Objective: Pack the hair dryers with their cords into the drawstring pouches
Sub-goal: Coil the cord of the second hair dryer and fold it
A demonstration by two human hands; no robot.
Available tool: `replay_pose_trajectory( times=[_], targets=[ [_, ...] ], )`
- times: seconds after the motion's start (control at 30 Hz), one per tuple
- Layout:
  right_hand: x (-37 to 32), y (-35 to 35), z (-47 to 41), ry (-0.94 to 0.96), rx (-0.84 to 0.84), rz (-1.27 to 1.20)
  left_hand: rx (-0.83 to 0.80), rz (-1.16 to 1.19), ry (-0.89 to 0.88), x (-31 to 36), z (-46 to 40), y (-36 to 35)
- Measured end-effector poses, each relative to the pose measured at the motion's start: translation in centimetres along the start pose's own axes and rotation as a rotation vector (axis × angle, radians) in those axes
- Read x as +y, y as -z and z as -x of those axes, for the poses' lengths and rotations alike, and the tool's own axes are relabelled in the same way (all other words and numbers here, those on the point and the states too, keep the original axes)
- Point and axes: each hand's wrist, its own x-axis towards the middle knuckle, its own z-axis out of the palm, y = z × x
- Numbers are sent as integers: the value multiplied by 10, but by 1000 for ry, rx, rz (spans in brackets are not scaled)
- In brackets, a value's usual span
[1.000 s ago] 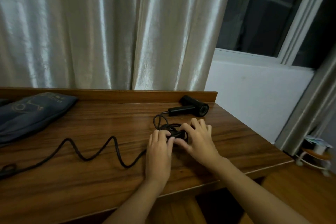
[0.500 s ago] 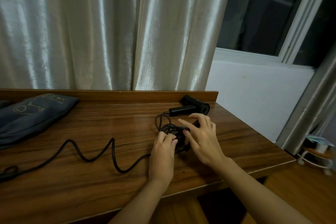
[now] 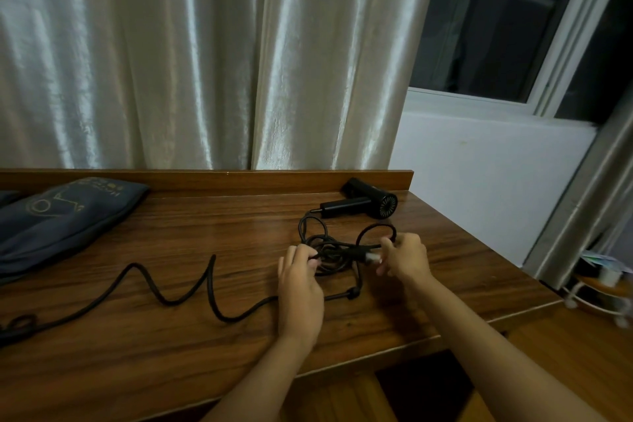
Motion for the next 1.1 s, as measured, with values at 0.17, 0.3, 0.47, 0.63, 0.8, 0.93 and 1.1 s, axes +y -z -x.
replay_pose_trajectory(
  times=[0.17, 0.3, 0.47, 0.63, 0.8, 0.93, 1.1],
  targets=[
    [-7, 25, 2, 194, -235, 22, 82, 236, 144, -5, 1, 1],
    [-22, 32, -2, 336, 95, -132, 76, 277, 168, -1, -1, 0],
    [-55, 14, -13, 397, -335, 161, 72, 362, 159, 6, 0, 3],
    [-66, -15, -16, 371, -753, 531, 54, 340, 79, -1, 14, 5],
    [-68, -21, -14, 392, -879, 637, -218, 194, 298, -1, -40, 2],
    [-62, -6, -16, 538, -417, 374, 24, 190, -39, 3, -4, -2],
    [-45, 36, -44, 319, 131, -4, -236, -208, -91, -7, 8, -1]
  ],
)
